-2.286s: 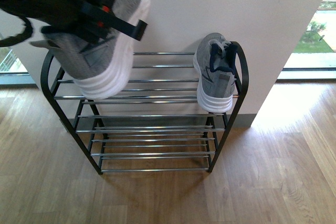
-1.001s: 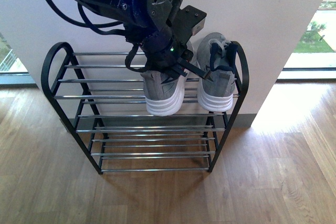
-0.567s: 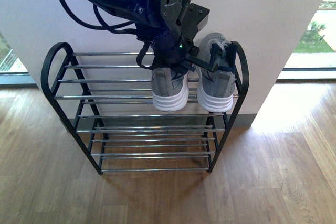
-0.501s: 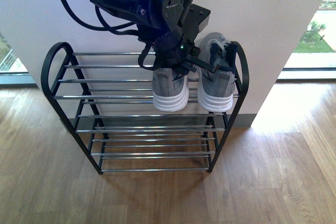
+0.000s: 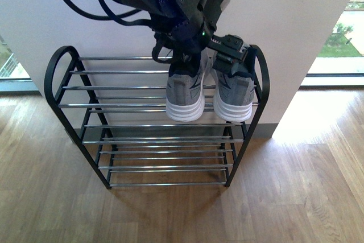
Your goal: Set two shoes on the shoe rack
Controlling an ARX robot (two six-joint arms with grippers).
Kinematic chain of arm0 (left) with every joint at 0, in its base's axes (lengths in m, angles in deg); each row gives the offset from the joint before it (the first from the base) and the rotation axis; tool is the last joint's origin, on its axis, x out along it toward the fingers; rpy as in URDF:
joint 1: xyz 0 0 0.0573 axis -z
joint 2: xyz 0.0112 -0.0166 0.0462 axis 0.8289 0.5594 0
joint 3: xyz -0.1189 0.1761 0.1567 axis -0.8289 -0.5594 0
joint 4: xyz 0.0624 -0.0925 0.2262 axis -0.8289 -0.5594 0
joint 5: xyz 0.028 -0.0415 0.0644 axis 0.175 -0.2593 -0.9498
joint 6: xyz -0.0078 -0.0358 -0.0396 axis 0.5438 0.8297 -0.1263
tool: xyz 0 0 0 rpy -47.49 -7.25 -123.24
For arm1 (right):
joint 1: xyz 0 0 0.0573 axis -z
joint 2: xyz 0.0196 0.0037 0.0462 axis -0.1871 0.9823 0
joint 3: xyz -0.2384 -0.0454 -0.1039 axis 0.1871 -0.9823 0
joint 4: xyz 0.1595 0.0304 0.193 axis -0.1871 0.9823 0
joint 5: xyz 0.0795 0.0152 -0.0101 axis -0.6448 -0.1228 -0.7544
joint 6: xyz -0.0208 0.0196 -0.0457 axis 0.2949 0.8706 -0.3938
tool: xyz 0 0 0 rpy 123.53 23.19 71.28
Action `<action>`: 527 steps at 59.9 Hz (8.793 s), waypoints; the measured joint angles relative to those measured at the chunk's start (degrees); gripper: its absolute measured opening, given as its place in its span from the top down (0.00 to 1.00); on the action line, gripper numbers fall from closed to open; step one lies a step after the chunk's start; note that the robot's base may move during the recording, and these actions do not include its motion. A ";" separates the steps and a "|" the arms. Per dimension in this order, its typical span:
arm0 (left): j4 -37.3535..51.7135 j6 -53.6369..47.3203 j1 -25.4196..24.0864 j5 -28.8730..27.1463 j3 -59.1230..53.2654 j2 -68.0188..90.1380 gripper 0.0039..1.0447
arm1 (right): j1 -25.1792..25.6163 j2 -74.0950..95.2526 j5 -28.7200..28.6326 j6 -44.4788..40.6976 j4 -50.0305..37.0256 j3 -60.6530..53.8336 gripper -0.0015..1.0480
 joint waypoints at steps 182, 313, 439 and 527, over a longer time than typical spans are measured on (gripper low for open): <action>17.05 5.03 -29.73 -0.26 -99.84 -126.20 0.99 | 0.00 0.00 0.00 0.00 0.00 0.00 0.09; 1.51 4.87 -29.79 -0.22 -99.82 -140.76 0.09 | -0.02 -0.04 0.17 0.00 0.02 0.00 0.09; 1.51 4.87 -29.79 -0.26 -99.82 -140.76 0.09 | -0.02 -0.04 0.04 0.00 0.11 0.00 0.09; 1.49 4.87 -29.79 -0.24 -99.82 -140.76 0.09 | -0.02 -0.04 0.15 -0.02 0.20 0.00 0.09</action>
